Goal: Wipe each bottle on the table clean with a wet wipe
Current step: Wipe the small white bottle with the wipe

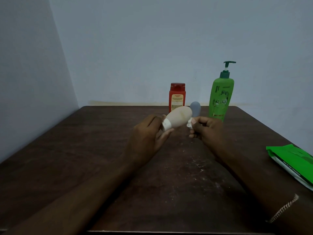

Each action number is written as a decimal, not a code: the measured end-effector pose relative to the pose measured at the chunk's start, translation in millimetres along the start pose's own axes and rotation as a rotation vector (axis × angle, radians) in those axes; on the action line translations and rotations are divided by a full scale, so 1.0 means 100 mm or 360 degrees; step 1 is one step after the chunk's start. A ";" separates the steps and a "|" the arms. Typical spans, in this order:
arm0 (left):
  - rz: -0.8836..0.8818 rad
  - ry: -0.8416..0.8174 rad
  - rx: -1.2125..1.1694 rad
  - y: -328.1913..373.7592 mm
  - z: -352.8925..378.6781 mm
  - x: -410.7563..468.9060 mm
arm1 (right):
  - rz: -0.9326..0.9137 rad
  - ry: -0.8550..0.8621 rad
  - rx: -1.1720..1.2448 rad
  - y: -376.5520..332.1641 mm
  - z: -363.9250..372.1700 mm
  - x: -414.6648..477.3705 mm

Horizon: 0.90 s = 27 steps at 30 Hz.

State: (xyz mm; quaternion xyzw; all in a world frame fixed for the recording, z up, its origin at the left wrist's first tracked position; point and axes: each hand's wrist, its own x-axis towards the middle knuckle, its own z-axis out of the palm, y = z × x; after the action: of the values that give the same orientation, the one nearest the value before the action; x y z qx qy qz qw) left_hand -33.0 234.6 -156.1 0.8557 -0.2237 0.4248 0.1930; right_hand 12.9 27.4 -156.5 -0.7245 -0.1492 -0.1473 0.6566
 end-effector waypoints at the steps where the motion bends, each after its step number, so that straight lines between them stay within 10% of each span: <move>1: -0.0020 0.0007 -0.0003 0.00 0.00 0.00 | -0.0007 -0.0045 0.0010 -0.01 0.05 -0.04; 8: -0.0125 -0.0060 -0.0031 0.01 0.04 -0.02 | 0.0188 -0.0381 0.0063 -0.02 0.25 -0.14; 15: -0.0498 0.0018 -0.0318 -0.11 0.03 0.03 | 0.0274 0.0179 0.0071 0.02 0.01 0.05; 27: -0.0585 -0.0025 -0.0584 -0.13 0.00 0.06 | -0.0114 0.0241 -0.0138 -0.06 0.08 -0.05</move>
State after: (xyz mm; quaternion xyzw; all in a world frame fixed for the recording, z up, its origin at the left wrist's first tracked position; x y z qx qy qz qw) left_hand -22.5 243.8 -152.9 0.8359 -0.1392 0.3281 0.4174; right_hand 6.2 36.2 -153.5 -0.7332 -0.1184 -0.2312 0.6285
